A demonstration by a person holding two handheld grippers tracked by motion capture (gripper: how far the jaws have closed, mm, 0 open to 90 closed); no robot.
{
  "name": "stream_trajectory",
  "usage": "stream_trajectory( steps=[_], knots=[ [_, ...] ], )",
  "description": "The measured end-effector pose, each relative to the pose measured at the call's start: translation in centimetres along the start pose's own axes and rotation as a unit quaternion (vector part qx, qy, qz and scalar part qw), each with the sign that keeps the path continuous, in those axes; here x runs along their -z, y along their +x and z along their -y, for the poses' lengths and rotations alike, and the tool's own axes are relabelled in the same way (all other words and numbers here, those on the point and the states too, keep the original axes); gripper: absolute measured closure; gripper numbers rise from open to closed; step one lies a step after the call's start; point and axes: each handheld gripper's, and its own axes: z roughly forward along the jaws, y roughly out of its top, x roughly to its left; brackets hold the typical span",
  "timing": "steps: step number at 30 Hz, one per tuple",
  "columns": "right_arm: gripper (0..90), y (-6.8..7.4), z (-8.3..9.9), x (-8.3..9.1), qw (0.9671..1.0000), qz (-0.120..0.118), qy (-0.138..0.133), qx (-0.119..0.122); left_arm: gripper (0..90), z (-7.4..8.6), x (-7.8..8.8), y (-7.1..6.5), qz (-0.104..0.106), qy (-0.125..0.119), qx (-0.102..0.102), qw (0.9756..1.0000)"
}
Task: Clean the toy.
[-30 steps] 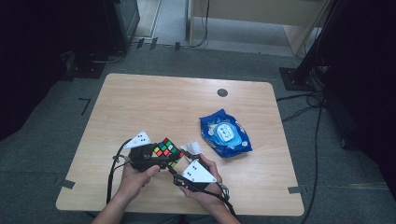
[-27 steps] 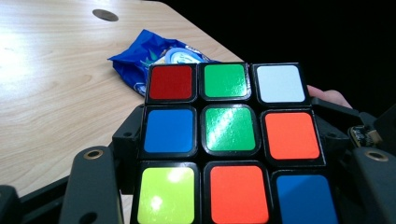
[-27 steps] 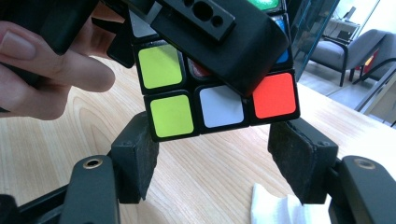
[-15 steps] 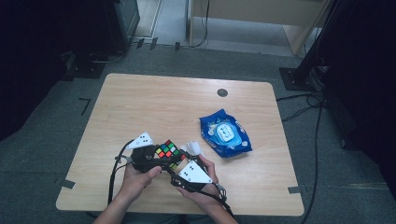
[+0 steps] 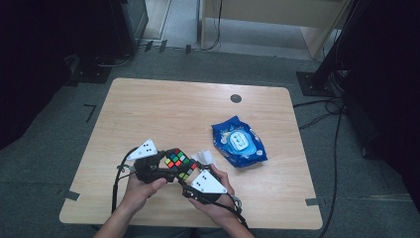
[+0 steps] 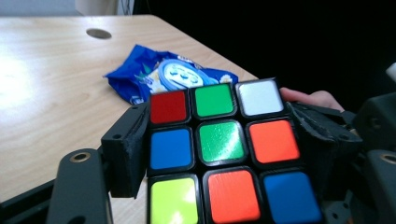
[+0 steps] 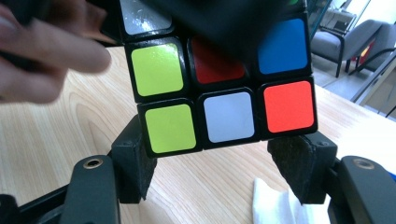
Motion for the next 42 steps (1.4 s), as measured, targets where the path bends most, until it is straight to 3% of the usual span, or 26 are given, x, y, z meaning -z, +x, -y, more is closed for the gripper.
stream_trajectory(
  steps=[11, 13, 15, 20, 22, 24, 26, 29, 33, 36, 39, 42],
  knots=[
    [35.3, -1.3, 0.0, 0.5, 0.9994, -0.008, -0.001, -0.033, 26.6, -0.7, 1.9, 0.4, 0.018, -0.058, -0.009, 0.9981],
    [35.3, -1.6, 0.0, 0.6, 0.9993, -0.009, -0.002, -0.036, 26.6, -0.8, 2.3, 0.7, 0.009, -0.061, -0.019, 0.9979],
    [35.3, -1.8, 0.0, 0.7, 0.9992, -0.010, -0.003, -0.040, 26.4, -0.6, 2.6, 1.0, -0.014, -0.054, -0.041, 0.9976],
    [35.3, -2.9, 0.0, 1.0, 0.9982, -0.007, 0.004, -0.060, 24.6, 0.5, 2.2, 1.9, -0.057, -0.015, -0.091, 0.9941],
    [35.2, -3.3, -0.1, 1.2, 0.9974, -0.013, 0.006, -0.070, 24.3, 0.9, 1.7, 1.8, -0.074, 0.002, -0.115, 0.9906],
    [35.2, -3.7, -0.4, 1.4, 0.9969, -0.019, 0.007, -0.076, 24.3, 1.4, 1.2, 1.5, -0.070, 0.021, -0.143, 0.9870],
    [35.2, -4.0, -0.7, 1.7, 0.9962, -0.030, 0.008, -0.081, 22.5, 1.7, 0.7, 1.0, -0.081, 0.034, -0.175, 0.9807],
    [35.2, -4.4, -1.1, 2.0, 0.9947, -0.040, 0.012, -0.094, 22.6, 2.1, 0.1, 0.6, -0.090, 0.044, -0.199, 0.9747],
    [35.2, -4.6, -1.4, 2.1, 0.9915, -0.053, 0.028, -0.115, 18.0, 2.8, -0.8, -0.1, -0.121, 0.064, -0.242, 0.9606],
    [35.2, -4.6, -1.9, 2.1, 0.9879, -0.066, 0.045, -0.133, 18.1, 3.2, -1.2, -0.5, -0.129, 0.072, -0.271, 0.9514],
    [35.2, -4.4, -2.4, 1.9, 0.9837, -0.079, 0.066, -0.148, 17.5, 3.7, -1.7, -1.1, -0.139, 0.077, -0.303, 0.9395],
    [35.2, -4.1, -2.7, 1.7, 0.9788, -0.089, 0.085, -0.163, 17.0, 3.9, -1.9, -1.6, -0.150, 0.075, -0.320, 0.9324]
  ],
)
